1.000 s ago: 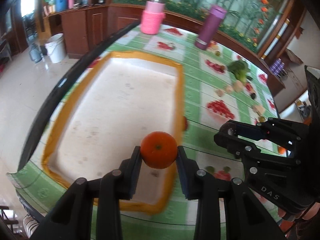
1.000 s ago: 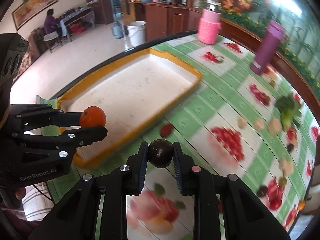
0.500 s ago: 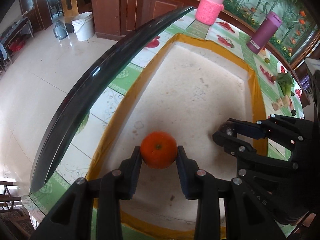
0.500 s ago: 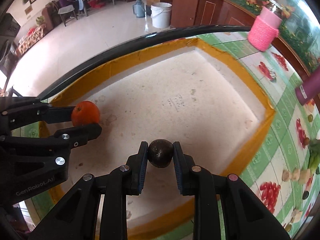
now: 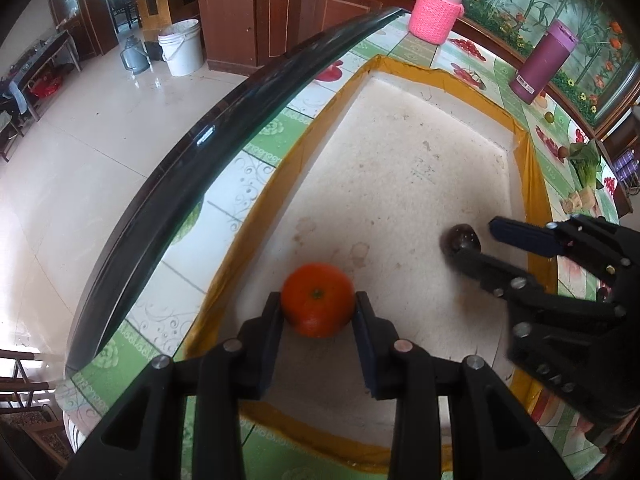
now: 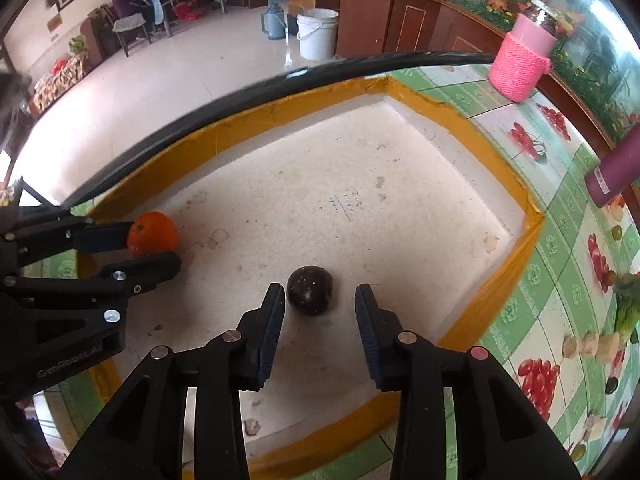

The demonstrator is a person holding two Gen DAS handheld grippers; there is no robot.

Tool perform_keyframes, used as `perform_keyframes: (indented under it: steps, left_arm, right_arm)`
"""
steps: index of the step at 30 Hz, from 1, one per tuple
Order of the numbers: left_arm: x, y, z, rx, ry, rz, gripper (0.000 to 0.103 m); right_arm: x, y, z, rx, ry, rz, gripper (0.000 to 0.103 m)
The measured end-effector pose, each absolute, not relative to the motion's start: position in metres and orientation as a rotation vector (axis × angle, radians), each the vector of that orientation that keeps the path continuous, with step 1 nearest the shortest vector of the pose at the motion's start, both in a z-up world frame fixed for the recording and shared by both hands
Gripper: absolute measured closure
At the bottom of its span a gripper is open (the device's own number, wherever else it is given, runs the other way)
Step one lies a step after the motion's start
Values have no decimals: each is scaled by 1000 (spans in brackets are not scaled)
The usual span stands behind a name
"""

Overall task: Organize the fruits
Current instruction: 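Open the right tool to drop the plum while the left tool releases the mandarin, then grasp the red tomato with the right tool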

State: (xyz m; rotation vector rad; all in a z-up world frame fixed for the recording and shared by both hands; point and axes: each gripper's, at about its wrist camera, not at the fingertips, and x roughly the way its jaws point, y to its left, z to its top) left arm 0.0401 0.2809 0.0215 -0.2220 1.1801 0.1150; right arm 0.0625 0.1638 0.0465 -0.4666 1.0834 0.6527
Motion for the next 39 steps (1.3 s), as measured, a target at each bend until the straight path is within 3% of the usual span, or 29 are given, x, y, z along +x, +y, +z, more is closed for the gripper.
perform_keyframes:
  steps: [3,6,8,10,22,31,35,39]
  left_arm:
    - [30,279,26,-222,1164,123,65]
    - [21,275,33,-219,1144,126,64]
    - [15,270,40,-212,1120,124,55]
    - [10,262,49,-191,1090,123,49]
    - [6,171,80,-87,1030,-42,28]
    - [1,82,87,10,1029,-203,26]
    - [-2,47,91,56,1022,-256,23]
    - [-3,18,93,89,1024,-293,21]
  right_arm:
    - [52,153,64,-427,1052,649,68]
    - [41,141,80,-379,1022,639,60]
    - [33,130,89,-355,994,613,39]
    - [24,118,98,-332,965,590,35]
    - [-13,-3,102,-201,989,355,27]
    - [-56,-103,98,-126,990,149,26]
    - [-70,-139,99,-107,982,53,18]
    - [-80,-172,100,-107,976,-43,16]
